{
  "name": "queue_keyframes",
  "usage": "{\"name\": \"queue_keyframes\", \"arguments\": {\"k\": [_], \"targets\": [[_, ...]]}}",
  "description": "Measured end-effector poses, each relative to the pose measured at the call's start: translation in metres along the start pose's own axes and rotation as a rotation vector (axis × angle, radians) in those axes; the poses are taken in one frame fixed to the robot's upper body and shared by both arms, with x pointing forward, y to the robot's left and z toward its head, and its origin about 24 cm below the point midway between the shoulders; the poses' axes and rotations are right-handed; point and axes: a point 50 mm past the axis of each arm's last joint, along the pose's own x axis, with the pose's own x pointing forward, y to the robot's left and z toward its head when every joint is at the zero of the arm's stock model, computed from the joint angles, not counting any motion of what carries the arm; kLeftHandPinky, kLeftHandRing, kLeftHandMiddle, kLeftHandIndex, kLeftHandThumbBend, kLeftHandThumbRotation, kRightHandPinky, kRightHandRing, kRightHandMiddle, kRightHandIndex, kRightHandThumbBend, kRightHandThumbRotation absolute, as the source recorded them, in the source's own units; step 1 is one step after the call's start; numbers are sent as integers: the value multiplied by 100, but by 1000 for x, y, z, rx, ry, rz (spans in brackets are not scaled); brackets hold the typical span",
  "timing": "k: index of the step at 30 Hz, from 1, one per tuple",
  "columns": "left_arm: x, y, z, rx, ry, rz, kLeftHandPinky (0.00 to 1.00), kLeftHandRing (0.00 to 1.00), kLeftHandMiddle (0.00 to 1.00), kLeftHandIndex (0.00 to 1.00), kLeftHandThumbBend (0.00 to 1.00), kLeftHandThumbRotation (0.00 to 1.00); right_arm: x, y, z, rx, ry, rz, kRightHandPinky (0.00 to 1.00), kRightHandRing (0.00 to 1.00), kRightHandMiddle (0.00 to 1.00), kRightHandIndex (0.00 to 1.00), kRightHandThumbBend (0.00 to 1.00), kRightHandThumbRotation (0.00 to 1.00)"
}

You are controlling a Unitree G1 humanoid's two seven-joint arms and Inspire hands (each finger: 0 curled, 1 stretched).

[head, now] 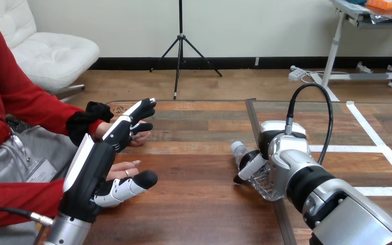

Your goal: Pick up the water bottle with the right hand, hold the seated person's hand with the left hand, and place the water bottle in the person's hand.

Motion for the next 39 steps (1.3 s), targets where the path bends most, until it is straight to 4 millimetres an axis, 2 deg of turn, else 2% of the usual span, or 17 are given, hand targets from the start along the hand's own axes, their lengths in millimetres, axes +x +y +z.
{"name": "queue_keyframes", "arguments": {"k": [13,17,24,31,34,39], "targets": [[0,1,0,-5,-3,15,79,89,91,89,100,77,-1,1,4,15,-8,-28,34,51,66,83,100,18],[0,3,0,-7,-4,21,79,88,91,89,100,77,-1,1,4,28,-15,-32,30,43,59,73,99,10],[-1,4,0,-10,-5,28,79,88,91,89,100,76,0,1,4,56,-28,-33,28,40,54,67,96,2],[-1,5,0,-14,-7,34,79,88,90,89,100,76,0,2,5,94,-46,-32,28,39,51,67,91,0],[-1,5,0,-14,-7,34,78,88,90,89,100,76,0,3,5,113,-53,-37,29,41,51,70,86,0],[-1,5,0,-14,-7,34,78,87,90,88,100,76,1,6,5,147,-69,-58,31,43,52,72,88,0]]}}
